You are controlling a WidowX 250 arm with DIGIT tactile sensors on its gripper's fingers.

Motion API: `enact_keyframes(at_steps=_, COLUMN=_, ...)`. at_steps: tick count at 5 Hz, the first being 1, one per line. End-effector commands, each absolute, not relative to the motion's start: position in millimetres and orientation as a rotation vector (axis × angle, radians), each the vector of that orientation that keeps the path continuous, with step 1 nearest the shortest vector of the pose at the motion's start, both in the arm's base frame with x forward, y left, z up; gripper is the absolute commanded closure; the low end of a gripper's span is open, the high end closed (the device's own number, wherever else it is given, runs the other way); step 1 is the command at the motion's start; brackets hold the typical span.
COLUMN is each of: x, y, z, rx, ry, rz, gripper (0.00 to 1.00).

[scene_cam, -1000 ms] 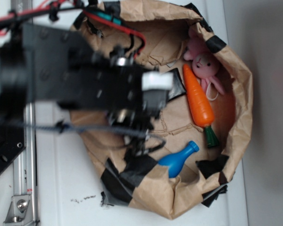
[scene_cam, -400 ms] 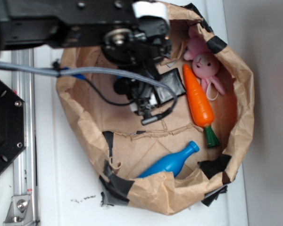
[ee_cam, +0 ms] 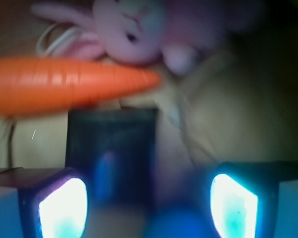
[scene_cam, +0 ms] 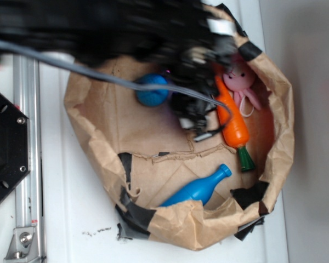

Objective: Grab the black box.

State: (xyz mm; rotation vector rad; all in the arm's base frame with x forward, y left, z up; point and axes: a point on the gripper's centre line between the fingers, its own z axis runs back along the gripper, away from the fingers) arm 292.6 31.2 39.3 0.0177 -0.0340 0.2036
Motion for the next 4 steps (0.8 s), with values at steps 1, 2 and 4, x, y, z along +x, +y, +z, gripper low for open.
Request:
enact_keyframes(at_steps=1, x=318, y=7, z=1, rx=0.025, ry=0.03, rz=0.127, gripper=0.0)
enact_keyframes(at_steps=2, x=303, y=-7, z=-1, rx=0.039, ry=0.036, rz=0.084, gripper=0.0)
enact_keyframes(at_steps=4, x=273, y=-12, z=47, rx=0.022, ry=-0.023, rz=0.078, gripper=1.0)
